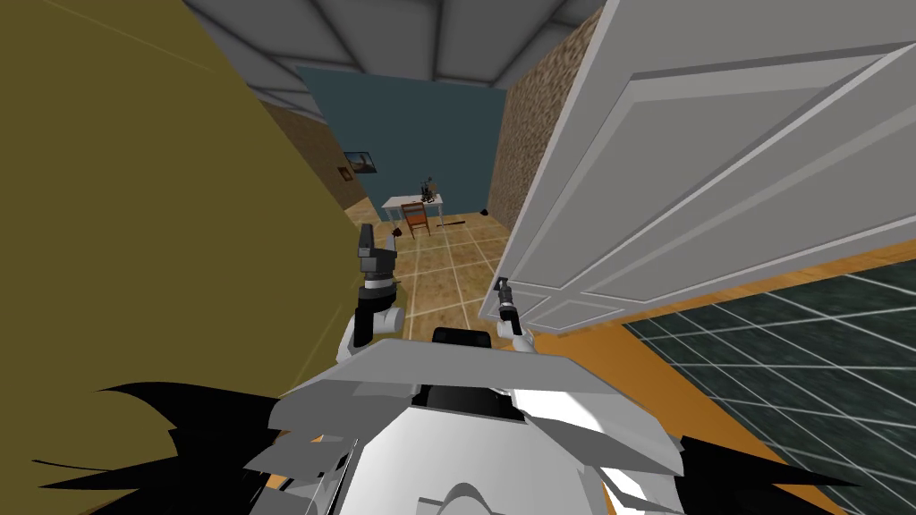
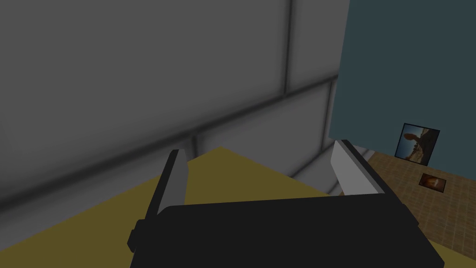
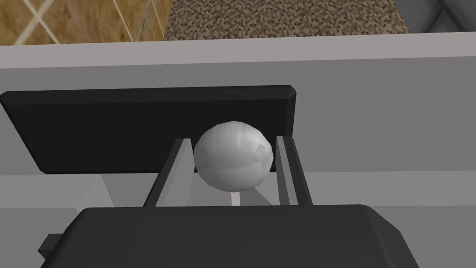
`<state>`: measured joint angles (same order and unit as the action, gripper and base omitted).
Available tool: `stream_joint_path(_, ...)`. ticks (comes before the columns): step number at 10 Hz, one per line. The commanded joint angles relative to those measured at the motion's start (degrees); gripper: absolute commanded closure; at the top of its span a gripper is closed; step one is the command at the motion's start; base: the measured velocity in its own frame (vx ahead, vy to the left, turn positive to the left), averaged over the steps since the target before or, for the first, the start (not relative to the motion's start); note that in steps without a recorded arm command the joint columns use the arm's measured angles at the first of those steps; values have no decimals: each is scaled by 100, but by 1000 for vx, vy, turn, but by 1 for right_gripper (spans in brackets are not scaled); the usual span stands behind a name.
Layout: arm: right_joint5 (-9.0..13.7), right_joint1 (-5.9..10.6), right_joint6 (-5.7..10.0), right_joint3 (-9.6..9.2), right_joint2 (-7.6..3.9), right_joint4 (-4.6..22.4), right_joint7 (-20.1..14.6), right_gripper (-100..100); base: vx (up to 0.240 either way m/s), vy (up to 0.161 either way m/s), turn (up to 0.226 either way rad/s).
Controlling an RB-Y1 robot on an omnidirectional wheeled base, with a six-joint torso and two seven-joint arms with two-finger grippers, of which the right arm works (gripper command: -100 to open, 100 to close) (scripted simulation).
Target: Push the door open
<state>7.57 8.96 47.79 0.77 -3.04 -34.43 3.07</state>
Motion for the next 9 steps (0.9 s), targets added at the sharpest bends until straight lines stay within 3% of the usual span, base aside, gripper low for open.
stream_joint_path(1, 3, 5, 12, 4, -3, -8, -5, 100, 0, 0, 0)
stream_joint_path(6, 100, 6, -9, 177, -105, 22, 50, 100, 139, 30, -31)
stream_joint_path(9, 216, 17, -19, 381, -186, 45, 108, 100, 215, 48, -59)
